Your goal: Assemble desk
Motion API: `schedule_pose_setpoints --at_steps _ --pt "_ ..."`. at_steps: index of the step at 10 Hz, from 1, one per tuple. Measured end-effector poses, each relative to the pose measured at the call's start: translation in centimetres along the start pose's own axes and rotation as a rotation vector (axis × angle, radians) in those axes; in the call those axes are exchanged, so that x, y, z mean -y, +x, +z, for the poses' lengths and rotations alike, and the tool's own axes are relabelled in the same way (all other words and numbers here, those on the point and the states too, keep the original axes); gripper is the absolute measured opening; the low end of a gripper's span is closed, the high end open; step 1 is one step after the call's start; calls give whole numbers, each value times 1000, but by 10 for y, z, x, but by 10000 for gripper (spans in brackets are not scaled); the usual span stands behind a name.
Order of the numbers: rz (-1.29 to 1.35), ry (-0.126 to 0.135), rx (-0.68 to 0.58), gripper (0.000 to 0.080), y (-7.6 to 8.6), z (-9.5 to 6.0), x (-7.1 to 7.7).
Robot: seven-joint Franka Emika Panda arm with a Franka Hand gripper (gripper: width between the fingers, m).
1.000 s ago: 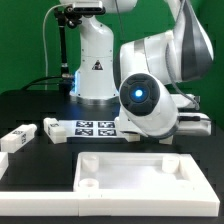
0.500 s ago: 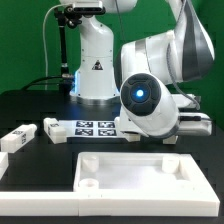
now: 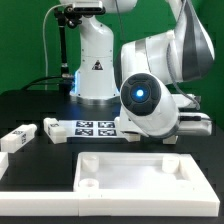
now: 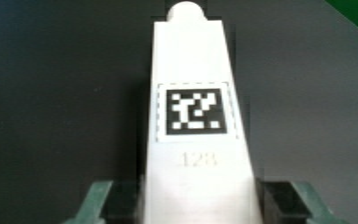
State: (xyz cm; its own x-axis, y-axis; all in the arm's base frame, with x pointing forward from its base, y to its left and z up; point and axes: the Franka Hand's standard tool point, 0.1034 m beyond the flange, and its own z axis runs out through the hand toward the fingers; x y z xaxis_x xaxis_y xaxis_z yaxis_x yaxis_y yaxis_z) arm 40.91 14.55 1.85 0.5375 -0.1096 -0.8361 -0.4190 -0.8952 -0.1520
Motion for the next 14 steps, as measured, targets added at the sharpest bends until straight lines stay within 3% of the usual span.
schedule_pose_setpoints --at_steps 1,2,4,6,8,9,10,12,14 --pt "-37 -12 13 288 -13 -25 1" --pt "-81 1 -11 288 -27 -56 2" --pt "-94 20 -41 288 -48 -87 6" --pt "-91 21 -99 288 -40 -83 7" --pt "-91 22 -227 290 -40 -90 8" --pt "-135 5 -279 290 -42 -110 6" --pt "-201 -20 -353 290 -48 -146 7" --pt "-297 -86 -513 290 -52 -195 25" --pt "-286 -76 -618 290 -50 -189 19"
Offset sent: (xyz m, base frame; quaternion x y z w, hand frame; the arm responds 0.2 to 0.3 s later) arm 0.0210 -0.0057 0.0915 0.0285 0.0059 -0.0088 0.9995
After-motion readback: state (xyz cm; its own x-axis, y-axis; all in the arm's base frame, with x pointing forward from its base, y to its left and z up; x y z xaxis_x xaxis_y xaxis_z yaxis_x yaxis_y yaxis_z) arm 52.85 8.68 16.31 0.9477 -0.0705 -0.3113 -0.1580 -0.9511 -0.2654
